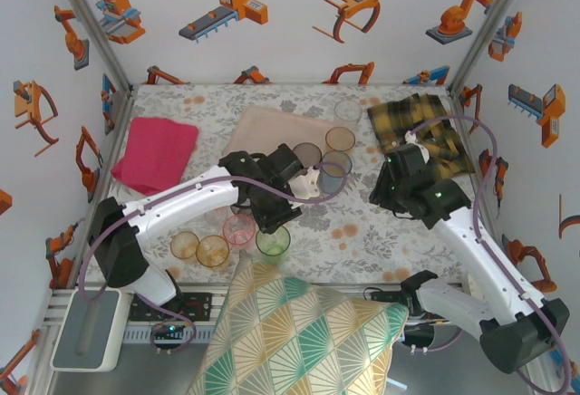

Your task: Place the glasses into the tray

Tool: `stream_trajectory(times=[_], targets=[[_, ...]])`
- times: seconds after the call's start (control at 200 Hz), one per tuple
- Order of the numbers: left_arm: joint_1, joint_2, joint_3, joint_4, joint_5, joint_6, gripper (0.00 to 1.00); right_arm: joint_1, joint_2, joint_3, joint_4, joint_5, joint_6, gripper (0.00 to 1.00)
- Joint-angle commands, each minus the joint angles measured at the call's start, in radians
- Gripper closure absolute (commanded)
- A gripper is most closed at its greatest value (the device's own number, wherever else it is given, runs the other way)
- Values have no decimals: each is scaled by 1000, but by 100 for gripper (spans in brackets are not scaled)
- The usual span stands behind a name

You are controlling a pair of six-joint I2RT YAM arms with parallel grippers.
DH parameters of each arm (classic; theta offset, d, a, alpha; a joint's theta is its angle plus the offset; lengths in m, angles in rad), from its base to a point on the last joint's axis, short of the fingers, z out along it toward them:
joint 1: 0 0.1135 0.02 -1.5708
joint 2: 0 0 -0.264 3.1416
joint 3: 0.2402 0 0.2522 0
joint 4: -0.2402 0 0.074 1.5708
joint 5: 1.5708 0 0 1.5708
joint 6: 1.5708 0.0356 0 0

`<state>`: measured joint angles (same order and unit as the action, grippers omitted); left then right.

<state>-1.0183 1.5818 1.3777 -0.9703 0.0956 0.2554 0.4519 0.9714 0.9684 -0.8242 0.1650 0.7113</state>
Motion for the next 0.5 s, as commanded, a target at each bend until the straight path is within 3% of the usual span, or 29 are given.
stream_trajectory(times=[0.0, 0.496], targets=[[-8, 10, -17, 8, -11, -3, 58, -8, -20, -12, 2, 2, 14, 61], [-22, 18, -26, 14, -28, -15, 68, -14, -46, -29, -3, 4, 17, 61]])
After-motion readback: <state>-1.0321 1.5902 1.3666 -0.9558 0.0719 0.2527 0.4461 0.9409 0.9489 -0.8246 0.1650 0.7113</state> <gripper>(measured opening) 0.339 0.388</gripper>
